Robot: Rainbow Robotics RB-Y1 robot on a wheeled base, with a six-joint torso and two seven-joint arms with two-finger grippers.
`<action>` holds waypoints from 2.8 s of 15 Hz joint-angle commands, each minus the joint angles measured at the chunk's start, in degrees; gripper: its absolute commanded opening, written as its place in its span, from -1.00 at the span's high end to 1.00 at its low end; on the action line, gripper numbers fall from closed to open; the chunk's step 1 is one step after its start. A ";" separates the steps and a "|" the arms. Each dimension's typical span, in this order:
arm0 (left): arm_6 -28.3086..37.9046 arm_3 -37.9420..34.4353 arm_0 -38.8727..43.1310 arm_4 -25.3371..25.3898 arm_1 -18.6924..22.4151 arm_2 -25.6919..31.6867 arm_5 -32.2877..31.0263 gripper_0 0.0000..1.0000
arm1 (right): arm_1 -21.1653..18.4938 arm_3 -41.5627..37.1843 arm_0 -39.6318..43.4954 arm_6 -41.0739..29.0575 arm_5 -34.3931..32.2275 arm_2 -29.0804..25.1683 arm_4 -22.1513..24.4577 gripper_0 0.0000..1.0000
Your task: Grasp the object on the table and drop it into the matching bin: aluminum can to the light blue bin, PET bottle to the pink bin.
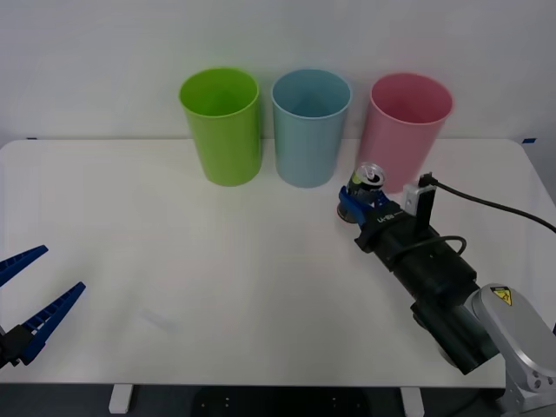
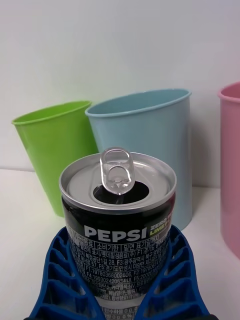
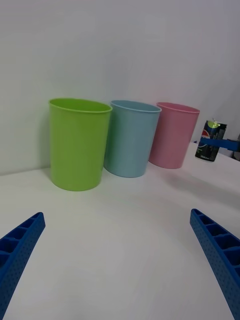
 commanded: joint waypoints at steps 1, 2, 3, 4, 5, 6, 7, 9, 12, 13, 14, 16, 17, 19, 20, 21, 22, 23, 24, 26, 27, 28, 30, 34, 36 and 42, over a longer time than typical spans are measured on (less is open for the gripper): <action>0.00 0.00 0.00 0.00 0.00 0.00 0.00 -1.00 | -1.07 -2.92 0.00 -5.24 0.06 0.00 1.79 1.00; 0.00 0.00 0.00 0.00 0.00 0.00 0.00 -1.00 | -1.51 -3.89 0.00 -6.82 0.06 0.00 2.32 1.00; 0.00 0.00 0.00 0.00 0.00 0.00 0.00 -1.00 | -2.13 -5.12 -0.17 -8.84 0.06 0.00 2.85 1.00; 0.00 0.00 0.00 0.00 0.00 0.00 0.00 -1.00 | -2.92 -6.26 -0.52 -11.13 -0.03 0.00 3.81 1.00; 0.00 0.00 0.00 0.00 0.00 0.00 0.00 -1.00 | -3.71 -7.40 -0.96 -13.77 -0.21 0.00 5.04 1.00; 0.00 0.00 0.00 0.00 0.00 0.00 0.00 -1.00 | -4.24 -8.11 -1.58 -15.61 -0.38 0.00 5.39 1.00; 0.00 0.00 0.00 0.00 0.00 0.00 0.00 -1.00 | -5.03 -8.81 -2.55 -17.28 -0.56 0.00 5.48 1.00; 0.00 0.00 0.00 0.00 0.00 0.00 0.00 -1.00 | -6.17 -9.16 -4.65 -18.34 -1.09 0.00 5.39 1.00; 0.00 0.00 0.00 0.00 0.00 0.00 0.00 -1.00 | -8.19 -9.07 -8.26 -19.92 -1.70 -0.26 5.39 1.00; 0.00 0.00 0.00 0.00 0.00 0.00 0.00 -1.00 | -8.98 -9.07 -8.96 -20.27 -1.79 -0.26 5.48 1.00; 0.00 0.00 0.00 0.00 0.00 0.00 0.00 -1.00 | -9.60 -9.07 -9.75 -20.80 -1.88 -0.26 5.39 1.00; 0.00 0.00 0.00 0.00 0.00 0.00 0.00 -1.00 | -10.56 -8.81 -11.33 -21.85 -1.88 -0.26 5.39 1.00; 0.00 0.00 0.00 0.00 0.00 0.00 0.00 -1.00 | -10.92 -8.11 -12.39 -22.29 -2.05 -0.26 5.48 1.00; 0.00 0.00 0.00 0.00 0.00 0.00 0.00 -1.00 | -11.18 -5.12 -15.38 -22.47 -3.46 -0.26 6.01 1.00; 0.00 0.00 0.00 0.00 0.00 0.00 0.00 -1.00 | -11.18 -3.01 -17.31 -22.47 -3.90 -0.17 6.45 1.00; 0.00 0.00 0.00 0.00 0.00 0.00 0.00 -1.00 | -11.09 -0.72 -19.33 -22.47 -4.07 -0.17 6.98 1.00; 0.00 0.00 0.00 0.00 0.00 0.00 0.00 -1.00 | -10.92 1.30 -21.00 -22.47 -4.34 -0.17 7.42 1.00; 0.00 0.00 0.00 0.00 0.00 0.00 0.00 -1.00 | -10.56 3.32 -22.58 -22.29 -4.34 -0.17 7.86 1.00; 0.00 0.00 0.00 0.00 0.00 0.00 0.00 -1.00 | -10.21 5.78 -24.61 -22.20 -4.34 -0.17 8.30 1.00; 0.00 0.00 0.00 0.00 0.00 0.00 0.00 -1.00 | -9.51 9.65 -27.68 -22.03 -4.42 -0.17 9.17 1.00; 0.00 0.00 0.00 0.00 0.00 0.00 0.00 -1.00 | -9.16 11.76 -29.26 -21.94 -4.42 -0.17 9.70 1.00; 0.00 0.00 0.00 0.00 0.00 0.00 0.00 -1.00 | -8.89 13.25 -30.49 -21.85 -4.34 -0.17 10.05 1.00; 0.00 0.00 0.00 0.00 0.00 0.00 0.00 -1.00 | -8.28 17.03 -33.57 -21.76 -4.42 -0.17 10.93 1.00; 0.00 0.00 0.00 0.00 0.00 0.00 0.00 -1.00 | -6.87 24.33 -39.28 -21.41 -4.42 -0.17 12.25 1.00; 0.00 0.00 0.00 0.00 0.00 0.00 0.00 -1.00 | -5.99 28.72 -42.36 -20.97 -4.42 -0.26 12.43 1.00; 0.00 0.00 0.00 0.00 0.00 0.00 0.00 -1.00 | -2.48 42.25 -51.41 -19.13 -3.37 -0.52 12.51 1.00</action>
